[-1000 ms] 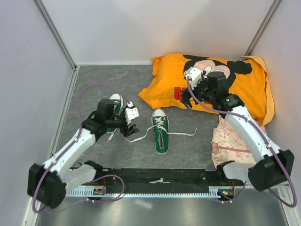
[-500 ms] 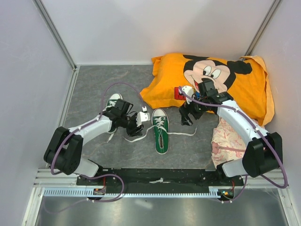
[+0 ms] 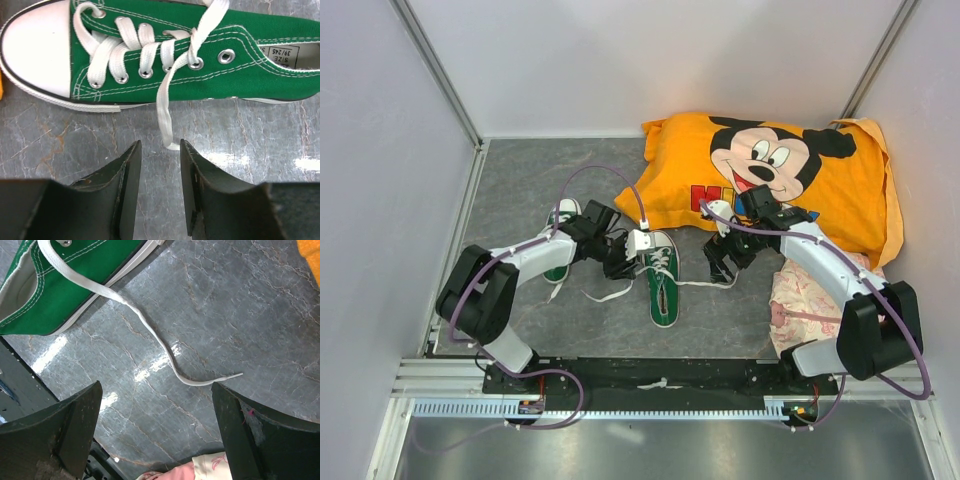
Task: Tie the shoes
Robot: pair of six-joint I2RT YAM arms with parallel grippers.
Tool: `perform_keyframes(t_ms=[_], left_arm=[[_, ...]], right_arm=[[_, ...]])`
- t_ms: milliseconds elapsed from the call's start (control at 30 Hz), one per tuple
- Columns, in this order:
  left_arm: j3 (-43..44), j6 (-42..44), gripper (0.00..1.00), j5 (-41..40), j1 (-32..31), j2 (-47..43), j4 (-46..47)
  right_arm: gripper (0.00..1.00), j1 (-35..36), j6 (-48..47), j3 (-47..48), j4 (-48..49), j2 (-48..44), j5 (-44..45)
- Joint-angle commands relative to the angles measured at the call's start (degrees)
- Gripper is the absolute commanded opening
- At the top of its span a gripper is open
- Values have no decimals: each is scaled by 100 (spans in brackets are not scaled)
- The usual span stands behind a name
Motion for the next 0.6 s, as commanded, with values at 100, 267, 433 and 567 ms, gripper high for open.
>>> perform_keyframes(t_ms=[100, 267, 433, 567], left_arm=[[220, 335, 43, 135, -76, 140, -389], [158, 273, 41, 91, -138, 193, -433], [150, 317, 36, 82, -138, 237, -433], [220, 352, 36, 47, -138, 298, -442]], right_arm=[[98, -2, -140, 139, 78, 107, 91], [98, -20, -211, 183, 87, 195, 82], [97, -20, -237, 183, 78, 291, 39], [97, -20, -264, 157, 78, 318, 47]])
